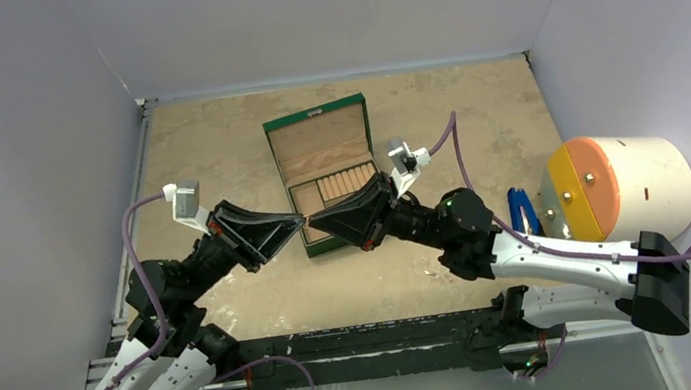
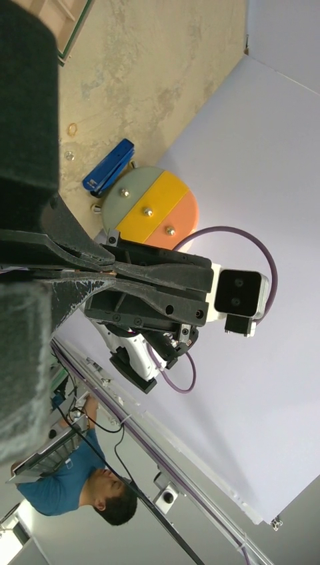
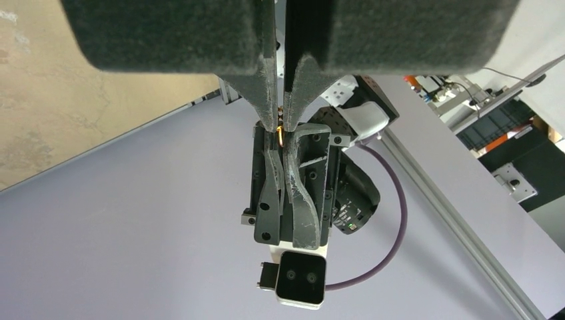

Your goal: Organize the mixed jewelry

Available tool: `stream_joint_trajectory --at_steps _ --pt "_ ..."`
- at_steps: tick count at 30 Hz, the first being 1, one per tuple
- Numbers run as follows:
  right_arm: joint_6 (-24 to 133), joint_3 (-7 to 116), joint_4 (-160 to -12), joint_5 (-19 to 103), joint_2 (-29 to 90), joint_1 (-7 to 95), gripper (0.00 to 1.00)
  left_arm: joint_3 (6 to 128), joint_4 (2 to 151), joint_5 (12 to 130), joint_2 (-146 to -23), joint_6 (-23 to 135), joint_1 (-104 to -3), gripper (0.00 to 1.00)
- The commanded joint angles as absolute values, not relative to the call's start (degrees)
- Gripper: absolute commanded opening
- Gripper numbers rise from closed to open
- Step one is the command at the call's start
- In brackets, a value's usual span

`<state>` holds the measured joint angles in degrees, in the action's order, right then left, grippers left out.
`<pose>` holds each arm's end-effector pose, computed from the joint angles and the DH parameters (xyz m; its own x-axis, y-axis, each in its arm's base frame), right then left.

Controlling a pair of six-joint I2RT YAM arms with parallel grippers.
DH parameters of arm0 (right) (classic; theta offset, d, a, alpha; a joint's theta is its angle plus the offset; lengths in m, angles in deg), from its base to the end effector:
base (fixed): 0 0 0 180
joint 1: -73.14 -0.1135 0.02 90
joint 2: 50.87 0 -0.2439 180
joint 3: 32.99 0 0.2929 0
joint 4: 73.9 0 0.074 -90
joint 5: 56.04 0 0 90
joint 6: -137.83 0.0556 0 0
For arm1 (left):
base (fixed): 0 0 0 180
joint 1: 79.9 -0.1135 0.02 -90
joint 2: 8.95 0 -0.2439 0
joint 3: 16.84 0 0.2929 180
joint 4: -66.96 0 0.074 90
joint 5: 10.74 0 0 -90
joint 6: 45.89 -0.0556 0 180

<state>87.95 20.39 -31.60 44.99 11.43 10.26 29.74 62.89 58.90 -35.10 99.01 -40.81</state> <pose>0.1288 0.2748 0.3548 -0.4181 0.5712 -0.7064 -0.8854 -0.0821 0.4576 0.1355 -0.1350 0.3755 -0.4996 -0.5824 -0.6413 0.7445 0.0897 -0.6615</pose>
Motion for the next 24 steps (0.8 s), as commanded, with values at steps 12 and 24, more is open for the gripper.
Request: stream_joint_trajectory --at_steps 12,24 --pt "76.65 27.34 -52.58 29.75 7.06 10.21 0.00 34.96 85.32 78.52 -30.58 89.19 -40.59 0.65" --pt "62.42 38.63 -83.56 6.92 14.65 11.29 0.00 40.68 106.83 101.44 -30.52 83.27 -40.53 0.71"
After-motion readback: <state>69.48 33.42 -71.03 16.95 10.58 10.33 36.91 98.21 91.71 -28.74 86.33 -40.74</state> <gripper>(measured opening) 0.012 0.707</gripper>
